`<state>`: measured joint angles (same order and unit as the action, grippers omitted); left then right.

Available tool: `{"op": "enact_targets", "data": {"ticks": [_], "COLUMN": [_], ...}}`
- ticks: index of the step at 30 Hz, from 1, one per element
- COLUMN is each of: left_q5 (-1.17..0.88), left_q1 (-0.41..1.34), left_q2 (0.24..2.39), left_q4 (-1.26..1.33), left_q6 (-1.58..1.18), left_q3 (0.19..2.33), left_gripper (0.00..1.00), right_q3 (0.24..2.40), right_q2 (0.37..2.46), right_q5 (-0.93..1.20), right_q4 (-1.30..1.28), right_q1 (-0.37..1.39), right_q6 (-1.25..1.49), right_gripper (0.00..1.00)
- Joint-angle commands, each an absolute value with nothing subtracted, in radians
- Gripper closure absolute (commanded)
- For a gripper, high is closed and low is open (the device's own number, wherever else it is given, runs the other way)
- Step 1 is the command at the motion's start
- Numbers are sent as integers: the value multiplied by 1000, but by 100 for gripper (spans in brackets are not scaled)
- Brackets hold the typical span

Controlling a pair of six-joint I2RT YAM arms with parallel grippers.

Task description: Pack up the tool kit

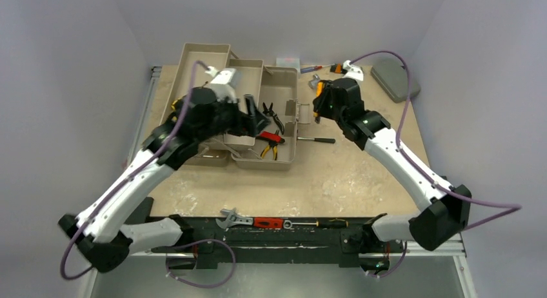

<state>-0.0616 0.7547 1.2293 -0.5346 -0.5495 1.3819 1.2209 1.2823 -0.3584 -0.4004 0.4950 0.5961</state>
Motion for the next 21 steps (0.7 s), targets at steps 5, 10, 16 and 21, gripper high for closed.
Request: {"op": "enact_targets", "data": {"ticks": [5, 10, 16, 21], "left_q5": [125, 347, 491, 509], "left_q1": [624, 624, 623, 624], "left_q2": [938, 871, 717, 621], "left_q4": [-869, -1014, -913, -857], "left_q6": [-370, -270, -222, -204], "left_q3": [1355, 1374, 1202, 1128], "left_gripper": [20, 20, 20, 20], "right_q3": [1440, 1582, 1796, 1853], "right_q2": [1523, 1676, 1855, 1926], "right_q5": [-257, -230, -272, -255], "right_q4": [-240, -191, -249, -279], "right_q1": [658, 737, 806, 810], "right_q6": [691, 710, 675, 666], "right_gripper": [100, 100, 97, 76]}}
